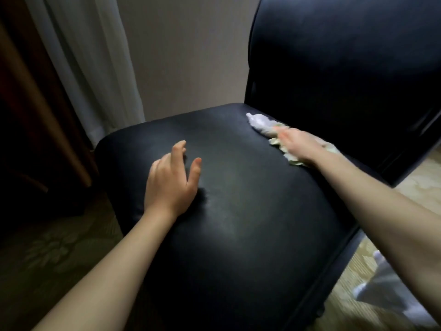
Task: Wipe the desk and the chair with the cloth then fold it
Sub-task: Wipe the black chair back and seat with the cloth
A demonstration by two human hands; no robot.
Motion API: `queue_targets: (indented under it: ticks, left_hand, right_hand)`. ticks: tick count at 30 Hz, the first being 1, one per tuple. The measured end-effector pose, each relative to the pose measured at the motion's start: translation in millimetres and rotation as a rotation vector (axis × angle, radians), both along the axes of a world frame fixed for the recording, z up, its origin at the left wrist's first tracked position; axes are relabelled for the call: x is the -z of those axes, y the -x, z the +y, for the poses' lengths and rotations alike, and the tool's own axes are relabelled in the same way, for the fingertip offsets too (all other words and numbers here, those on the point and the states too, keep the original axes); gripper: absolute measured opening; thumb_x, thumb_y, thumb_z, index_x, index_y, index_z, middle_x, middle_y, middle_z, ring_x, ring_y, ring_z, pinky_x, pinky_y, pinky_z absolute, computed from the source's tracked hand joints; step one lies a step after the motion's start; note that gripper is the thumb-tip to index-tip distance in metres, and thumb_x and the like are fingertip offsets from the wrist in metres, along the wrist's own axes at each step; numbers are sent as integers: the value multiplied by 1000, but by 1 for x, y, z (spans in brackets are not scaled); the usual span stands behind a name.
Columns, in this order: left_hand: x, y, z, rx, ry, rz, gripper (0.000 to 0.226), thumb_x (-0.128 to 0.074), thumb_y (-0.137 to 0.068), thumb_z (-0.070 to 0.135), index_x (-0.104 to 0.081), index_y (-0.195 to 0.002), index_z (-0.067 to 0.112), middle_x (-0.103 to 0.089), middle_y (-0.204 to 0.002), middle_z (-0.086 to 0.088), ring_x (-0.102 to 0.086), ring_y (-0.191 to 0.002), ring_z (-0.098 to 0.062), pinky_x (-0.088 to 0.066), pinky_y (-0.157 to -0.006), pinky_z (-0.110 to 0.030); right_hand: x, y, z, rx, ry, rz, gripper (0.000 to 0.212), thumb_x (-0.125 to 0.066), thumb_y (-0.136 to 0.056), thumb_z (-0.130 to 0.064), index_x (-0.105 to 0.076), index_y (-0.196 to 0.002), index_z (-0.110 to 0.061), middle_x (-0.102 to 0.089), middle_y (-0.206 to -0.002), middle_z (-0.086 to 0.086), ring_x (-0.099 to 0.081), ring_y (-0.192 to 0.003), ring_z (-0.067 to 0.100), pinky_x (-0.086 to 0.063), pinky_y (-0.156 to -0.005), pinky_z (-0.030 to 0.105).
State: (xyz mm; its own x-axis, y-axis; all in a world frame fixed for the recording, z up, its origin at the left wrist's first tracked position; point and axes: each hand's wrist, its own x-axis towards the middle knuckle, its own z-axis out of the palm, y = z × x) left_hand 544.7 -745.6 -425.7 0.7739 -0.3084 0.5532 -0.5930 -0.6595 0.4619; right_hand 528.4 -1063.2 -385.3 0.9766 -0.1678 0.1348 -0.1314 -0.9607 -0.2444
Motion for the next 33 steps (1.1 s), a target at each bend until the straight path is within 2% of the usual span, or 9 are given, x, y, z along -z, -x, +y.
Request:
queue_targets:
  ticks: [4,7,10,17,19,22,27,31,33]
  left_hand:
    - [-1,3,2,-51,52,-79,71,-26,-87,49,-39,-136,-1,-52,-131,-20,-51,-117,-37,-31,-101,-46]
    - [0,7,2,-78,91,-135,66,-30,-90,45,-42,-131,-5,-53,-128,-26,-53,-114,-42,-32,-100,-48]
    - [0,12,1,-105,100,-224,58,-33,-93,42,-40,-128,-3,-54,-126,-26,-55,-109,-43,-31,-97,-48]
    - [1,33,-8,-146,90,-304,47,-30,-96,39,-37,-125,2,-55,-125,-25,-57,-109,-41,-38,-95,-50]
    - [1,43,-13,-166,68,-315,49,-25,-98,41,-39,-124,1,-56,-125,-24,-58,-110,-39,-37,-95,-49]
    - [3,58,-24,-181,50,-318,48,-31,-96,39,-40,-124,1,-56,-126,-22,-58,-112,-37,-29,-98,-44]
    - [1,99,-53,-87,122,-206,52,-21,-99,44,-39,-125,2,-56,-128,-20,-56,-116,-36,-26,-102,-41]
    - [-9,138,-80,-6,224,-16,56,-16,-99,46,-40,-127,4,-54,-131,-18,-56,-116,-34,-29,-100,-42]
    - [-12,155,-90,35,281,52,49,-22,-98,45,-38,-127,9,-53,-132,-16,-54,-119,-32,-34,-101,-45]
  right_hand:
    - [9,10,91,-199,36,-33,44,-32,-100,-32,-39,-143,-24,-45,-144,7,-43,-130,25,-30,-109,38]
    - [11,41,145,-260,38,-42,43,-32,-101,-34,-34,-144,-31,-47,-140,6,-44,-126,25,-33,-105,40]
    - [9,77,182,-317,51,-68,45,-32,-100,-35,-33,-145,-31,-51,-126,8,-46,-116,27,-34,-98,39]
    - [8,117,190,-251,71,-27,47,-31,-102,-35,-24,-148,-30,-38,-143,6,-31,-131,24,-20,-106,34]
    - [7,119,180,-271,51,-14,46,-30,-101,-35,-27,-147,-31,-44,-135,4,-37,-125,23,-24,-101,33]
    - [7,120,160,-289,25,-19,46,-29,-99,-37,-31,-145,-32,-51,-125,4,-46,-115,24,-32,-96,38]
    - [16,136,128,-45,-26,-59,45,-28,-101,-39,-27,-146,-37,-40,-145,-4,-33,-135,19,-25,-110,39]
    - [22,171,112,222,62,-114,46,-28,-99,-41,-27,-145,-36,-44,-140,-3,-36,-131,19,-28,-106,40]
    - [27,192,110,327,103,-142,48,-23,-98,-43,-27,-145,-35,-48,-136,-3,-39,-128,20,-28,-105,39]
